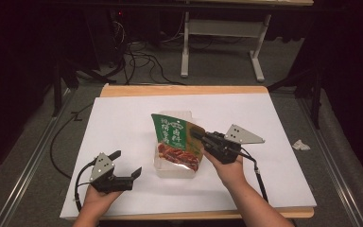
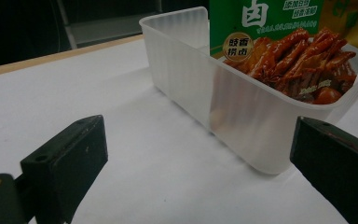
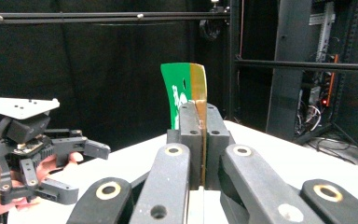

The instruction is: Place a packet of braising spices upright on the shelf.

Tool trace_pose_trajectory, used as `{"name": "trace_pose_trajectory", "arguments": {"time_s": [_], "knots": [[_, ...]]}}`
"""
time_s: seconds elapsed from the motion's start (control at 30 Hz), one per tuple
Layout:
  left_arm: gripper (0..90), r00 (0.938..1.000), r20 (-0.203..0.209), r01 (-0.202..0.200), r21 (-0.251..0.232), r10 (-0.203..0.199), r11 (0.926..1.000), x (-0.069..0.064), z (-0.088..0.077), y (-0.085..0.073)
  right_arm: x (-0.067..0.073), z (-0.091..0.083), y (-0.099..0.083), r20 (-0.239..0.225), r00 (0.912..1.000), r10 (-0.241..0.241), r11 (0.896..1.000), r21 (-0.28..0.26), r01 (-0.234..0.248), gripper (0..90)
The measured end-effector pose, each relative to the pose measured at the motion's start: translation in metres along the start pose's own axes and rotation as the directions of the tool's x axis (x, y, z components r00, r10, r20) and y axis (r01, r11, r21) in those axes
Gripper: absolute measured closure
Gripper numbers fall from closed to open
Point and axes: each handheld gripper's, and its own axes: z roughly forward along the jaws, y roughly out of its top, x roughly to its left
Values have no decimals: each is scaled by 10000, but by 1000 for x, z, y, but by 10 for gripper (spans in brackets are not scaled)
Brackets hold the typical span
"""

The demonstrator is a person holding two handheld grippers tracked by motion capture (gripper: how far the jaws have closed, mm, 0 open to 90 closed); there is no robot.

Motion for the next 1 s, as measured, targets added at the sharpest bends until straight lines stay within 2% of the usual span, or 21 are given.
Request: {"name": "trace_pose_trajectory", "arguments": {"time_s": [0.27,0.43,0.6,0.73,0.93,1.0], "knots": [[45,10000,46,-77,20,77,10000,0,-1,0,-6,-12,-9,381,9991,168,9998,88,-172,900],[46,9999,57,-138,64,138,9999,0,0,0,-3,-14,-10,432,9990,-82,9998,196,73,900],[46,9998,93,-158,88,157,9998,0,0,0,-4,-13,-10,428,9991,7,9991,434,-25,835],[46,9998,127,-183,138,181,9997,0,0,0,-6,-14,-9,496,9987,82,9986,517,-108,733],[46,9997,132,-196,152,194,9997,-1,1,0,-8,-16,-4,662,9978,-17,9979,645,-25,458],[46,9997,135,-187,152,185,9997,-1,1,0,-11,-17,-4,584,9983,54,9974,714,-96,351]]}}
